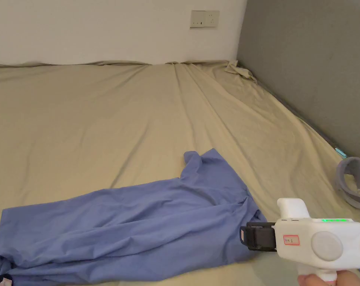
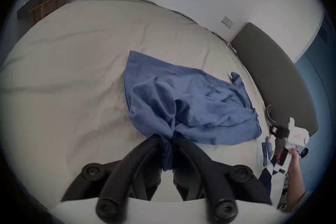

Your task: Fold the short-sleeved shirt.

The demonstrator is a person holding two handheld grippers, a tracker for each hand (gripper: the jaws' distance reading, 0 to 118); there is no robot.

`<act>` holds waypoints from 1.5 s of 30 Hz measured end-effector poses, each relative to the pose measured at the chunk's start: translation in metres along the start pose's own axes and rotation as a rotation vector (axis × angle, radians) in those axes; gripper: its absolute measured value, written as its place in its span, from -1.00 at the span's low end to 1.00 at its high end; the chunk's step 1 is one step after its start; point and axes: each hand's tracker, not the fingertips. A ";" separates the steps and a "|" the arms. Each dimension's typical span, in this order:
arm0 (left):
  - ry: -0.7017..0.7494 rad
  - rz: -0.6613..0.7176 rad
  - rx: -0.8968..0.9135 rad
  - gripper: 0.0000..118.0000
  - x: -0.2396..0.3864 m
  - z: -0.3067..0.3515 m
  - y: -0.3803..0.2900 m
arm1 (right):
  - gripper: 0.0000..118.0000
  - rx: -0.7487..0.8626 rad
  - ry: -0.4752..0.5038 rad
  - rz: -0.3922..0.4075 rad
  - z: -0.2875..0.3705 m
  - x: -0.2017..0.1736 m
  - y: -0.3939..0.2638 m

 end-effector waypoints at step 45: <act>-0.244 0.248 -0.040 1.00 -0.050 0.087 -0.060 | 1.00 -0.287 0.237 -0.095 0.061 0.013 -0.039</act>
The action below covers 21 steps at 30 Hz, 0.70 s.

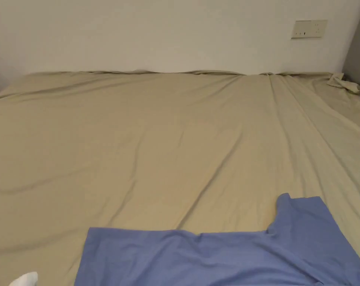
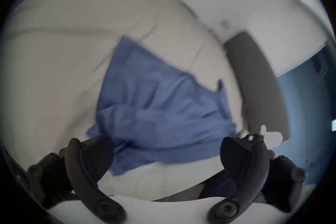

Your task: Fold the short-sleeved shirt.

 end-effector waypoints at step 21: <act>0.633 -0.302 0.114 1.00 -0.001 -0.123 0.094 | -0.96 0.298 0.066 0.205 -0.008 -0.127 0.006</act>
